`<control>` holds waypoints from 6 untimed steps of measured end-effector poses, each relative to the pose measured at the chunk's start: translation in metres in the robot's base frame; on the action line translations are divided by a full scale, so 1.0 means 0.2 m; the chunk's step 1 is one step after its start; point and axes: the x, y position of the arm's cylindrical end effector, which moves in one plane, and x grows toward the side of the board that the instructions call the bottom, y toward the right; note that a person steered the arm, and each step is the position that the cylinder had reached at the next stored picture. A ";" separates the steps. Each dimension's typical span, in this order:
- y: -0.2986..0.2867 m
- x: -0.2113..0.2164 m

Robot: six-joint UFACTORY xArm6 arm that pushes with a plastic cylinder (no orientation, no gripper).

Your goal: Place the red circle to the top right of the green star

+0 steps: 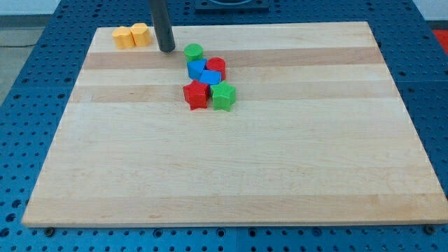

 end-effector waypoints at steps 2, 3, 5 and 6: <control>0.16 0.14; 0.30 0.17; 0.55 0.23; 0.57 0.32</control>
